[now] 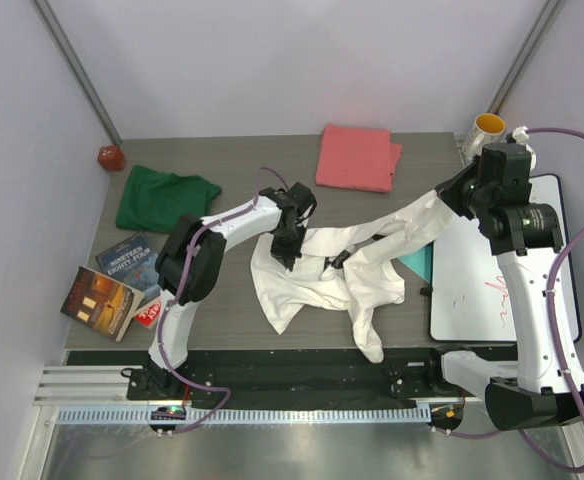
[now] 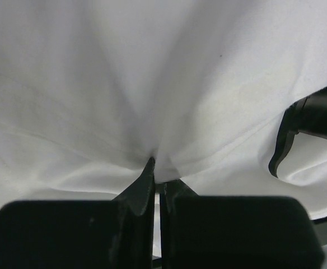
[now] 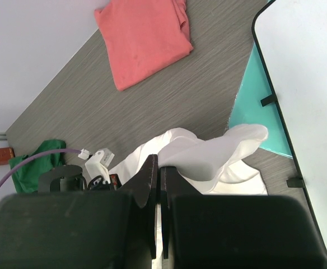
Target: Fold and stack the t-shirts
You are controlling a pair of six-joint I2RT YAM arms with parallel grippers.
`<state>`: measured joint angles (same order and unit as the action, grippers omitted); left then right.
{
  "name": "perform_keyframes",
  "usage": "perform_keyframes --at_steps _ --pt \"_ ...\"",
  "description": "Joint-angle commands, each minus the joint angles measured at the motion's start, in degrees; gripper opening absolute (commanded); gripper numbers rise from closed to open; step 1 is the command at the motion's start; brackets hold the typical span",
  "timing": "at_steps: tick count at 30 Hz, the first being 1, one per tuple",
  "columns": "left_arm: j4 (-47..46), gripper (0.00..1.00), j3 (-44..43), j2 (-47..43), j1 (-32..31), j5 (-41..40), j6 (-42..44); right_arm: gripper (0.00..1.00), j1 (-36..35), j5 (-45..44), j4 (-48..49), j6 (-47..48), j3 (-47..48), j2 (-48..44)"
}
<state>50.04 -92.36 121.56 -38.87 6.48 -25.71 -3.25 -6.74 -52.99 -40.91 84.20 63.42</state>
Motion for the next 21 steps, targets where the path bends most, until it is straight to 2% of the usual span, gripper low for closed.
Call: perform_keyframes --at_steps 1,6,7,11,13,17,21 --pt "2.6 0.0 -4.3 -2.5 0.9 -5.9 0.9 0.01 0.3 -1.3 3.5 -0.3 0.4 -0.1" --pt "3.6 0.0 -8.9 -11.0 4.8 -15.3 -1.4 0.01 1.0 -1.9 3.9 0.3 0.8 -0.4" --pt "4.6 0.0 -10.4 -12.1 6.3 -19.2 -1.2 0.01 1.3 -1.8 4.5 0.6 1.0 -0.3" --pt "8.2 0.0 -21.0 -15.6 10.5 -27.9 -1.4 0.01 2.4 -2.1 5.1 2.9 3.8 0.5" --pt "8.9 0.0 -23.4 -18.2 12.2 -31.0 -1.6 0.01 2.5 -2.7 5.3 5.0 5.5 0.9" --pt "9.3 0.0 -28.4 -22.7 13.2 -41.1 -0.5 0.01 7.3 -2.8 6.2 7.1 9.7 1.3" --pt "10.8 0.0 -32.0 -27.1 13.7 -46.4 0.2 0.01 8.5 -1.2 7.3 8.4 14.0 2.0"
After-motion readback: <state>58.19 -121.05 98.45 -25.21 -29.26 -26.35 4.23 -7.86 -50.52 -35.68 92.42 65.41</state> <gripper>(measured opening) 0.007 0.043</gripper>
